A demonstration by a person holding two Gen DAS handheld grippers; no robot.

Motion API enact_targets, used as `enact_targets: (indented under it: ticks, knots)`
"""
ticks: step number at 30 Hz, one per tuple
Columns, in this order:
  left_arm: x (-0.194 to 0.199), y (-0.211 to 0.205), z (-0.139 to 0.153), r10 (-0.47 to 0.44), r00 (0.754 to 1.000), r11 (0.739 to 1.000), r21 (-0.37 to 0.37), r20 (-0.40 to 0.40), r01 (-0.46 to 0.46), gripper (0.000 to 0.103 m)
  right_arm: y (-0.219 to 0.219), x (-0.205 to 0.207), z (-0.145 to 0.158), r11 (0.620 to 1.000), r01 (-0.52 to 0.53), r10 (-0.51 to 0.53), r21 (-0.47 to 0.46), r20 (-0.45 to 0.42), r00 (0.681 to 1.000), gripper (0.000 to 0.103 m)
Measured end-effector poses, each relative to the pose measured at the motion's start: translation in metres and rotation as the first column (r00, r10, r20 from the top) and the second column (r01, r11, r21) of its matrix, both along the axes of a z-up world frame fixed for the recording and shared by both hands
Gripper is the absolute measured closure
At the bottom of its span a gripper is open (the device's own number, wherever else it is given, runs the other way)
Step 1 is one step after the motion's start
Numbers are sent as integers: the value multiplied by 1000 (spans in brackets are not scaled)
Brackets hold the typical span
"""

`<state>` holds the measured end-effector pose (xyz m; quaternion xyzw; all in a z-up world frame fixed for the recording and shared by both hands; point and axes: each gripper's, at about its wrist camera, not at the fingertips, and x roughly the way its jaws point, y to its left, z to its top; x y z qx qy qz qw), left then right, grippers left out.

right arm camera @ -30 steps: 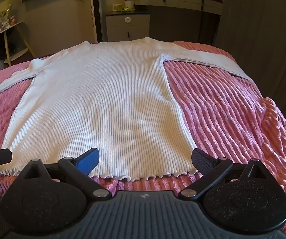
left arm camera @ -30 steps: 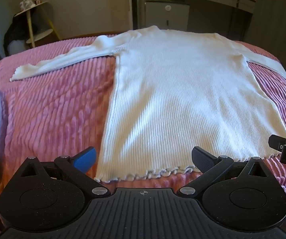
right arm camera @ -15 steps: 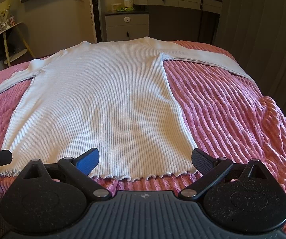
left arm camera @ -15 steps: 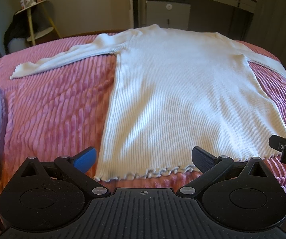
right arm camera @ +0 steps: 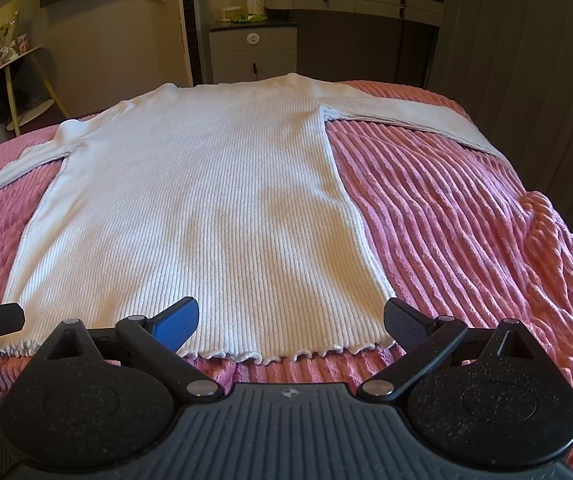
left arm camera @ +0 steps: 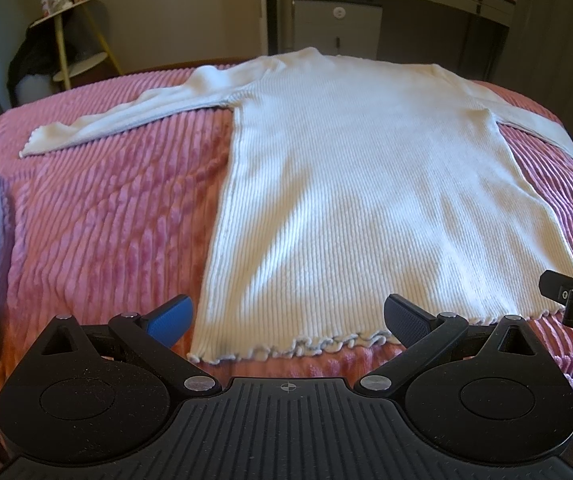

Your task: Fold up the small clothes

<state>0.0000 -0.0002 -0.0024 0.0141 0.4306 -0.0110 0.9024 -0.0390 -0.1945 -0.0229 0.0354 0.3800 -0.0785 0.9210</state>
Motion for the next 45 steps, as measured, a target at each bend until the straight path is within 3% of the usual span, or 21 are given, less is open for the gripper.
enact_targets:
  ticks: [45]
  knots:
    - [-1,3,-2,5,1000,1000,-19,-12,-5,0,-2,1,-1,1000,3,-3,8,0,1000,4]
